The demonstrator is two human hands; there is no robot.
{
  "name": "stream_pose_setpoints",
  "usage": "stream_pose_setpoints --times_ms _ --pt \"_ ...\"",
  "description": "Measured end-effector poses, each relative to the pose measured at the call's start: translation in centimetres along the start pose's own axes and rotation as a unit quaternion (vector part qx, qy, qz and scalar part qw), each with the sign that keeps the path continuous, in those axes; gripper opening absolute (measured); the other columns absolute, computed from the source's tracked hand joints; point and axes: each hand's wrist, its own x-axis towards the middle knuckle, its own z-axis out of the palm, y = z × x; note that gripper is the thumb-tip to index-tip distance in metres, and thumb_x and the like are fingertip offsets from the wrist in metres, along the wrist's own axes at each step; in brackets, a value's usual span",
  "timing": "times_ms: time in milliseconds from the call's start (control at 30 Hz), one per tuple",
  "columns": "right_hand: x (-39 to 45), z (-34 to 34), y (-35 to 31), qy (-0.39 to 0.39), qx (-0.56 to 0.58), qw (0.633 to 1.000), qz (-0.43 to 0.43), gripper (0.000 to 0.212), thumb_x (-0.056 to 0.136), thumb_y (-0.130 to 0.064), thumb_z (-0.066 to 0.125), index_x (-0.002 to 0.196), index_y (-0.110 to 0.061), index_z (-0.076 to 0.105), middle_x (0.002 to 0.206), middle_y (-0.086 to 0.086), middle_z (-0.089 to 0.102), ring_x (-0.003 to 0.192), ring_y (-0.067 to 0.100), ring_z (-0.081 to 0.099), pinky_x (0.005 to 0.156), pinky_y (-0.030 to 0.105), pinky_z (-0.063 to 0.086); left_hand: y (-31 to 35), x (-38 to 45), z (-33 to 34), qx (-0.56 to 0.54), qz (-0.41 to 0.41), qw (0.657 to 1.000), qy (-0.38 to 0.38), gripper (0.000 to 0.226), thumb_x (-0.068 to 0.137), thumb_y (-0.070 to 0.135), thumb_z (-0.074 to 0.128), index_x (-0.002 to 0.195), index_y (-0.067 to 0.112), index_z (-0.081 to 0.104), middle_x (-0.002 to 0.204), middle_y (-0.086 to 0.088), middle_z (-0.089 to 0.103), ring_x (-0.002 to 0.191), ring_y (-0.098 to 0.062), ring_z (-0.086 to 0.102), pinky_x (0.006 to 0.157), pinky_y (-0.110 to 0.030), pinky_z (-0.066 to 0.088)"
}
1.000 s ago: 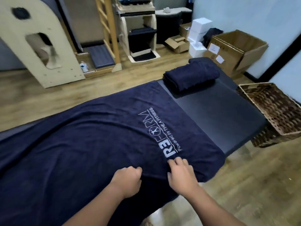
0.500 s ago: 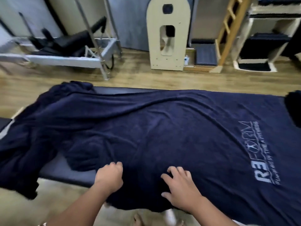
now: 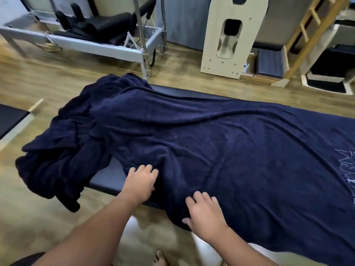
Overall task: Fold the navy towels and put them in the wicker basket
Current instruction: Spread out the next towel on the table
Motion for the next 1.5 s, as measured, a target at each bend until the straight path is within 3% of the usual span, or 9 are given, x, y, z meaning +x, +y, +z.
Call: stream_pose_setpoints --times_ms 133,267,400,500,733,967,1100,1300,1500 --pt "2.0 -0.7 -2.1 -0.031 -0.016 0.999 0.024 0.045 0.035 -0.036 0.094 0.061 -0.024 0.059 0.067 -0.004 0.052 0.058 0.019 0.052 0.049 0.031 0.034 -2.8 0.2 -0.9 0.024 0.029 0.999 -0.018 0.03 0.09 0.01 0.051 0.117 0.021 0.053 0.118 -0.004 0.054 0.105 -0.03 0.06 0.086 -0.043 0.037" --pt "2.7 -3.3 -2.7 -0.182 0.044 0.982 -0.014 0.016 0.072 -0.017 0.064 0.064 -0.02 0.05 0.08 0.004 0.063 0.077 0.029 0.06 0.06 0.033 0.042 -7.2 -1.3 -2.1 0.013 0.0 0.995 -0.095 0.015 0.079 0.018 0.053 0.092 0.024 0.05 0.098 0.002 0.057 0.091 -0.024 0.058 0.091 -0.044 0.033" --pt "4.9 -5.5 -2.9 -0.261 0.123 0.957 0.012 0.021 0.078 -0.041 0.07 0.072 -0.023 0.061 0.089 0.001 0.07 0.088 0.024 0.065 0.067 0.032 0.051 -9.8 -1.9 -2.8 -0.092 -0.031 0.984 -0.149 0.015 0.076 0.021 0.05 0.09 0.023 0.05 0.096 0.002 0.059 0.09 -0.024 0.059 0.095 -0.043 0.037" --pt "7.4 -6.8 -3.7 -0.183 0.174 0.967 0.04 0.026 0.089 -0.046 0.064 0.085 -0.02 0.065 0.083 -0.003 0.067 0.086 0.018 0.062 0.071 0.035 0.053 -11.4 -1.5 -2.3 -0.22 -0.122 0.967 -0.031 0.017 0.081 0.023 0.053 0.097 0.017 0.049 0.111 -0.005 0.055 0.098 -0.028 0.057 0.082 -0.038 0.048" --pt "14.4 -9.5 -6.4 -0.113 0.206 0.972 0.028 0.018 0.093 -0.043 0.059 0.088 -0.026 0.062 0.085 -0.009 0.067 0.083 0.017 0.063 0.073 0.038 0.057 -16.5 2.4 -4.6 -0.405 -0.312 0.846 0.152 0.071 0.095 0.035 0.06 0.15 0.004 0.029 0.144 -0.017 0.039 0.13 -0.035 0.042 0.098 -0.043 0.044" --pt "20.4 -11.7 -10.0 -0.074 0.242 0.965 -0.067 0.014 0.095 -0.036 0.059 0.093 -0.024 0.064 0.086 -0.007 0.066 0.079 0.016 0.062 0.072 0.038 0.056 -20.8 6.8 -6.7 -0.543 -0.369 0.745 0.118 0.05 0.086 0.042 0.065 0.123 0.012 0.052 0.124 -0.006 0.055 0.119 -0.032 0.05 0.1 -0.043 0.045" --pt "23.0 -12.4 -12.0 -0.031 0.261 0.96 -0.1 0.018 0.096 -0.037 0.059 0.106 -0.024 0.065 0.103 -0.004 0.062 0.093 0.019 0.061 0.079 0.036 0.053 -22.3 8.1 -8.0 -0.671 -0.346 0.647 0.107 0.025 0.083 0.025 0.074 0.081 0.013 0.052 0.076 -0.003 0.057 0.063 -0.018 0.052 0.058 -0.03 0.041" --pt "25.3 -13.9 -15.6 0.077 0.258 0.963 0.011 0.047 0.092 -0.061 0.056 0.125 -0.031 0.043 0.116 -0.006 0.051 0.094 0.027 0.064 0.073 0.039 0.051 -23.8 10.2 -9.8 -0.629 -0.135 0.758 0.106 0.044 0.082 -0.001 0.064 0.115 0.028 0.065 0.052 0.014 0.046 0.052 -0.004 0.043 0.062 -0.023 0.043" --pt "29.5 -15.7 -15.7 0.043 0.264 0.942 0.202 0.028 0.1 -0.046 0.049 0.098 -0.018 0.055 0.105 0.004 0.066 0.095 0.03 0.065 0.068 0.036 0.044 -24.6 14.5 -10.8 -0.544 0.091 0.834 0.024 0.057 0.08 -0.016 0.055 0.121 0.019 0.074 0.096 0.004 0.064 0.081 -0.005 0.061 0.088 -0.02 0.048"
